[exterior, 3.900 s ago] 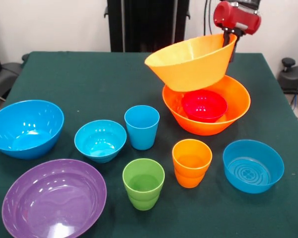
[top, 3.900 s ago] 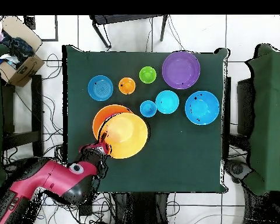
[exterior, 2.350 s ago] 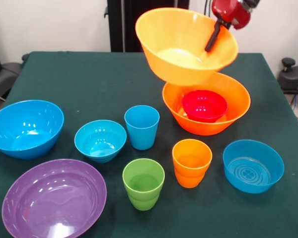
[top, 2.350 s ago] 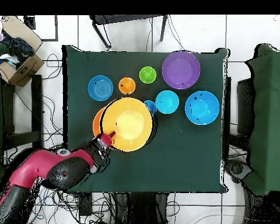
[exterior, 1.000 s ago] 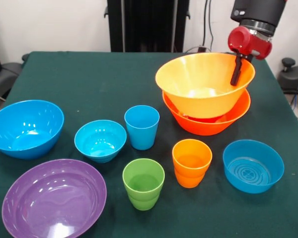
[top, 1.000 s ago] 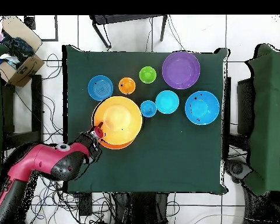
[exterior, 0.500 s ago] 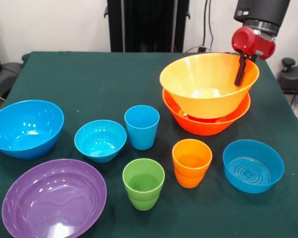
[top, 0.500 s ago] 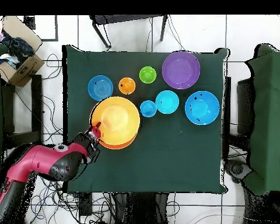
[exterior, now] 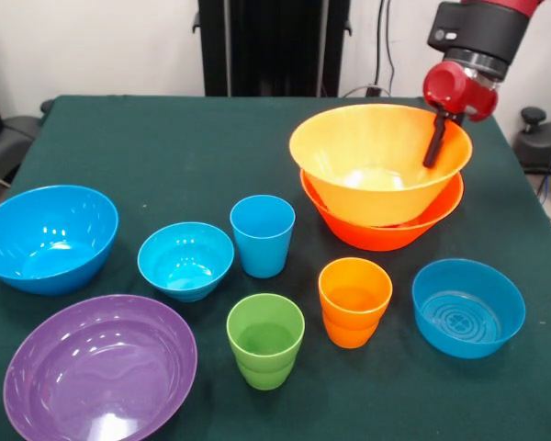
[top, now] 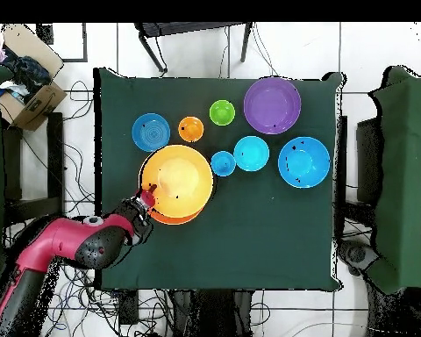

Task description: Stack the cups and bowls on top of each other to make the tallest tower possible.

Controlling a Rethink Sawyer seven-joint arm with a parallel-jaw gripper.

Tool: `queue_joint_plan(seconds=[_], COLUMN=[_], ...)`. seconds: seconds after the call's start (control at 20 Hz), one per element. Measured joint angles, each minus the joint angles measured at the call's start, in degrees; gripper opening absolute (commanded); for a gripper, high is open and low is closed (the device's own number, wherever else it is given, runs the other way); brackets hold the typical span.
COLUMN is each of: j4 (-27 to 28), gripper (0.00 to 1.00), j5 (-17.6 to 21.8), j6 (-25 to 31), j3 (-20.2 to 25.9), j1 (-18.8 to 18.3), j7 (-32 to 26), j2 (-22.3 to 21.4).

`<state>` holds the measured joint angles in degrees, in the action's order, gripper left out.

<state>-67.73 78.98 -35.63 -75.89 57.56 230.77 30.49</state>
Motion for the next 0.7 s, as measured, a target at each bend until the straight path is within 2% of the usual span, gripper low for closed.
queue_joint_plan(seconds=[0.35, 0.7], j4=[0.04, 0.04], gripper=[0.00, 0.00], j5=[2.06, 2.68], j6=[-0.84, -2.71], j3=[-1.26, -1.78], j1=[0.00, 0.00], j7=[1.10, 3.62], j2=[3.64, 4.67])
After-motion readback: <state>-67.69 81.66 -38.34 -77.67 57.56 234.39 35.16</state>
